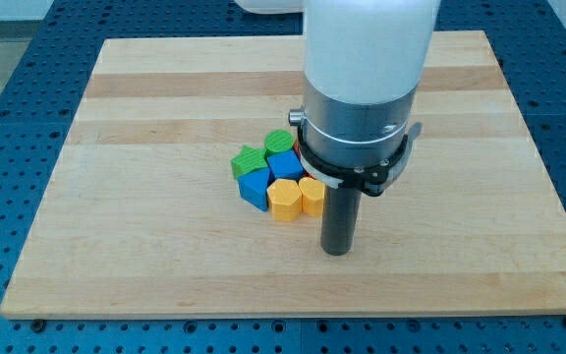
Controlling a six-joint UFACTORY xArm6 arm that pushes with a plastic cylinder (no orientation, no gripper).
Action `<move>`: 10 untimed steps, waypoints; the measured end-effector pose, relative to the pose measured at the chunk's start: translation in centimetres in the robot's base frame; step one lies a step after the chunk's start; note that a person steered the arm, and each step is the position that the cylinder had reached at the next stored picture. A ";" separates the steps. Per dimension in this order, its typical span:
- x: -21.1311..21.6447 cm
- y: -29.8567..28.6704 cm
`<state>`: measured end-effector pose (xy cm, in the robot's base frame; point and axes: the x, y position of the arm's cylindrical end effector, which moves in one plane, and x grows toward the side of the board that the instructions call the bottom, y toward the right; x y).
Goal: Point arm at the bottom of yellow hexagon
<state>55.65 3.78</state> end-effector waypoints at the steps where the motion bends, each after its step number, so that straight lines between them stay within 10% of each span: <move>1: 0.0 -0.7; 10: -0.4 -5.5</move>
